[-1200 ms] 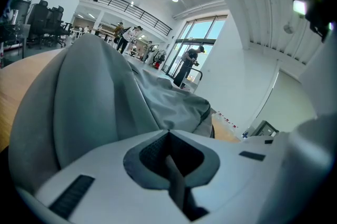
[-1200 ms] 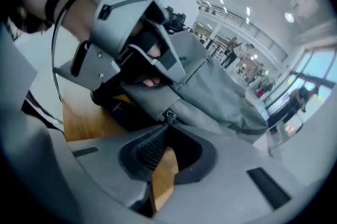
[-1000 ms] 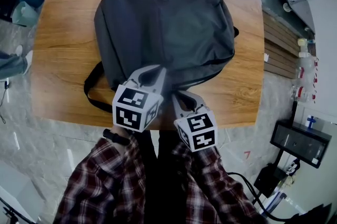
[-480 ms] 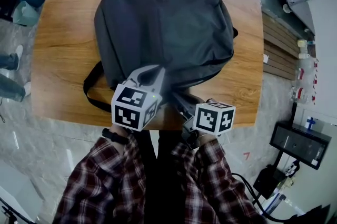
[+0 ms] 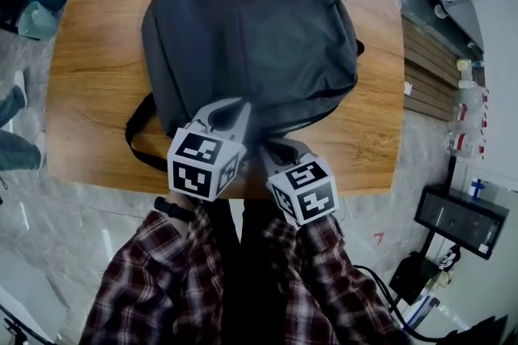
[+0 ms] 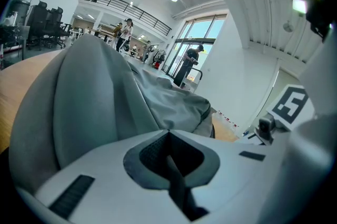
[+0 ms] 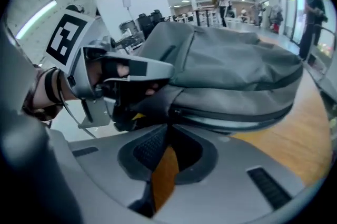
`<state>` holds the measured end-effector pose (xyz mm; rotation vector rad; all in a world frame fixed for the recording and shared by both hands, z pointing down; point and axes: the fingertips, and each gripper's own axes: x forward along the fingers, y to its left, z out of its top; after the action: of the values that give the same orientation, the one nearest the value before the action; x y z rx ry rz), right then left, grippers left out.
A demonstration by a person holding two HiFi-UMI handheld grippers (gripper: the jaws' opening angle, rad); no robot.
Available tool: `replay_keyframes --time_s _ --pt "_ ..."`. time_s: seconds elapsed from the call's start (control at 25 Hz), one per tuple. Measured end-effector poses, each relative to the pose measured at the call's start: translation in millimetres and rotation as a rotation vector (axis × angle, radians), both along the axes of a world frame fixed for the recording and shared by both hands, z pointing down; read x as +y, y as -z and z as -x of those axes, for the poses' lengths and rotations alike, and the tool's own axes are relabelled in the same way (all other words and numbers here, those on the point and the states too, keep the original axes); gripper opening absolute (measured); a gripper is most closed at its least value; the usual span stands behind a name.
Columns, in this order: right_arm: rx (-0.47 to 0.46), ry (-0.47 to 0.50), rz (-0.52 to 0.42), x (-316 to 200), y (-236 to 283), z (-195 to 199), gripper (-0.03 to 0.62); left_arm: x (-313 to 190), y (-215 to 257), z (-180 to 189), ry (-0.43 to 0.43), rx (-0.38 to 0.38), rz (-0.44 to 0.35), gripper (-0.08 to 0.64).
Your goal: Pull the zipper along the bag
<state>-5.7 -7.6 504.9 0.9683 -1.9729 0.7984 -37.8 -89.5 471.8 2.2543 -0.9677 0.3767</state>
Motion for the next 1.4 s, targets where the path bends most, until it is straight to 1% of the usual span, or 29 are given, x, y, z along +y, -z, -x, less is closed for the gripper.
replay_keyframes --time_s 0.08,0.12,0.16,0.24,0.32,0.4,0.48,0.64,0.72,0.8,0.88,1.0,1.24,1.4 --pt "0.034 0.052 0.012 -0.1 -3.9 8.7 0.032 0.1 -0.7 -0.3 0.001 -0.002 0.000 0.009" --pt "0.055 0.045 0.012 -1.2 -5.8 9.2 0.035 0.5 -1.0 -0.9 0.001 -0.002 0.001 0.009" --pt "0.055 0.015 0.022 -1.8 -7.4 8.6 0.035 0.8 -1.0 -1.6 0.001 -0.001 0.002 0.009" --pt "0.004 -0.068 0.068 -2.7 -10.5 7.6 0.035 1.0 -0.7 -2.0 -0.001 -0.003 -0.002 0.009" --pt "-0.038 -0.116 0.114 -4.2 -13.4 8.3 0.035 0.8 -0.6 -1.3 -0.001 -0.008 -0.008 0.009" --pt "-0.066 -0.131 0.145 -5.6 -14.1 9.3 0.035 0.6 -0.3 -0.8 0.001 -0.013 -0.011 0.009" --pt "-0.091 -0.134 0.156 -5.2 -12.2 9.3 0.033 1.1 -0.1 -0.6 0.003 -0.016 -0.013 0.009" --pt "-0.131 -0.157 0.130 -2.9 -8.6 3.2 0.014 1.8 0.9 -0.7 0.004 -0.018 -0.031 0.009" --pt "-0.115 -0.156 0.115 -2.1 -4.4 -4.4 0.012 2.5 1.0 -1.5 0.001 -0.020 -0.040 0.009" --pt "-0.098 -0.133 0.100 -1.9 -1.8 -8.7 0.012 2.7 0.4 -1.3 0.000 -0.025 -0.048 0.009" --pt "-0.063 -0.102 0.077 -1.8 -2.2 -12.9 0.012 3.0 0.0 -1.3 0.000 -0.027 -0.054 0.009" --pt "-0.018 -0.090 0.059 -2.2 -3.2 -28.0 0.012 4.1 0.9 -2.0 -0.003 -0.025 -0.066 0.009" --pt "0.030 -0.105 0.035 -14.4 -0.7 -82.0 0.012 2.9 -1.0 -1.4 0.003 -0.037 -0.070 0.009" --pt "0.091 -0.101 0.004 -25.0 0.5 -123.9 0.012 2.8 -2.5 -2.4 0.015 -0.057 -0.084 0.009"
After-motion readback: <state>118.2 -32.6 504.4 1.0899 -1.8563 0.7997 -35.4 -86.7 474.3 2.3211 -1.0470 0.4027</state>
